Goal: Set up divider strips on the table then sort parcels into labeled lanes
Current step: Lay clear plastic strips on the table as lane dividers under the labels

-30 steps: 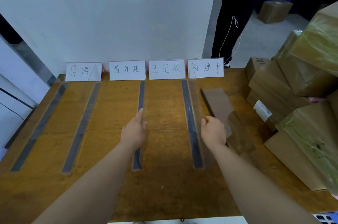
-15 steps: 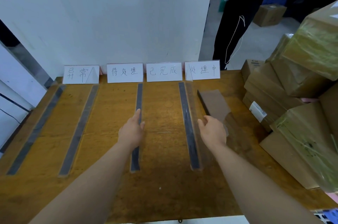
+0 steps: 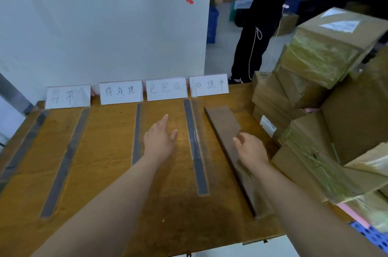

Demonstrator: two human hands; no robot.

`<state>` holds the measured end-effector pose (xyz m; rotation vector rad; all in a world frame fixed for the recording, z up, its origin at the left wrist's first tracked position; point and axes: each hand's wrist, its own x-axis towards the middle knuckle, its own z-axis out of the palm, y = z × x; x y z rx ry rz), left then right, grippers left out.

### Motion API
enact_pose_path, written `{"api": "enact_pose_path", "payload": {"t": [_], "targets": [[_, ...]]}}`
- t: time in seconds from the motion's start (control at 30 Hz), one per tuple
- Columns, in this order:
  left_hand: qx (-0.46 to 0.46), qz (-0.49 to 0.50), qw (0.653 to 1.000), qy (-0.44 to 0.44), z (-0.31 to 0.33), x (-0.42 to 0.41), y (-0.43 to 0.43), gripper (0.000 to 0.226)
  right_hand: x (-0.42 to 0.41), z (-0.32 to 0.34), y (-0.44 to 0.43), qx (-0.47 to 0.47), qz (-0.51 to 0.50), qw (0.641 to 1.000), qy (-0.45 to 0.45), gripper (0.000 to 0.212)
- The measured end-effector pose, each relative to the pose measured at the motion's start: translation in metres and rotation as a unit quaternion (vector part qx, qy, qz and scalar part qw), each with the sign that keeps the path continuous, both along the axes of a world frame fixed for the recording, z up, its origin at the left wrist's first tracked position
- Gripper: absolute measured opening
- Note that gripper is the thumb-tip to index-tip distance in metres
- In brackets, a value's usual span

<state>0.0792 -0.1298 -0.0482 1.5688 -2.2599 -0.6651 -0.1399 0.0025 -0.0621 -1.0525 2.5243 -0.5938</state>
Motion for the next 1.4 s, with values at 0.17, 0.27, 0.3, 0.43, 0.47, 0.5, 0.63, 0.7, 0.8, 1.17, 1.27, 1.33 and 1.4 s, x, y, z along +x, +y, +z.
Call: {"api": "enact_pose_path", "payload": {"t": [0.17, 0.27, 0.3, 0.43, 0.47, 0.5, 0.63, 0.7, 0.8, 1.17, 1.27, 1.33, 1.4], "targets": [[0.064, -0.042, 0.996, 0.050, -0.015, -0.048, 0.030, 0.067, -0.035, -0.026, 0.042, 0.109, -0.011, 0.994, -0.022, 0.045], [0.109, -0.044, 0.991, 0.062, -0.028, -0.067, 0.045, 0.069, -0.045, -0.043, 0.064, 0.136, -0.035, 0.988, -0.061, 0.041], [0.115, -0.039, 0.991, 0.064, -0.032, -0.072, 0.049, 0.070, -0.047, -0.047, 0.069, 0.144, -0.040, 0.986, -0.074, 0.039], [0.121, -0.026, 0.990, 0.071, -0.043, -0.085, 0.062, 0.070, -0.050, -0.060, 0.081, 0.201, -0.046, 0.977, -0.061, 0.046], [0.123, -0.029, 0.989, 0.071, -0.045, -0.086, 0.064, 0.070, -0.050, -0.063, 0.082, 0.215, -0.050, 0.974, -0.059, 0.055], [0.127, -0.028, 0.989, 0.072, -0.047, -0.088, 0.065, 0.069, -0.050, -0.066, 0.083, 0.225, -0.054, 0.971, -0.059, 0.064], [0.140, -0.015, 0.986, 0.090, -0.048, -0.090, 0.067, 0.068, -0.047, -0.073, 0.084, 0.260, -0.069, 0.962, -0.039, 0.080], [0.140, -0.012, 0.986, 0.093, -0.047, -0.090, 0.070, 0.068, -0.047, -0.075, 0.084, 0.268, -0.084, 0.959, -0.037, 0.089], [0.139, -0.007, 0.986, 0.091, -0.045, -0.089, 0.075, 0.068, -0.050, -0.078, 0.083, 0.267, -0.094, 0.958, -0.050, 0.100], [0.154, 0.005, 0.984, 0.085, -0.038, -0.084, 0.079, 0.066, -0.035, -0.085, 0.077, 0.271, -0.131, 0.952, -0.063, 0.085], [0.161, 0.004, 0.984, 0.082, -0.035, -0.084, 0.081, 0.067, -0.031, -0.086, 0.075, 0.247, -0.121, 0.959, -0.069, 0.068], [0.166, 0.001, 0.983, 0.080, -0.032, -0.083, 0.081, 0.068, -0.032, -0.085, 0.077, 0.236, -0.111, 0.962, -0.083, 0.063], [0.169, -0.001, 0.983, 0.079, -0.028, -0.080, 0.082, 0.071, -0.031, -0.085, 0.080, 0.224, -0.104, 0.964, -0.095, 0.060]]}}
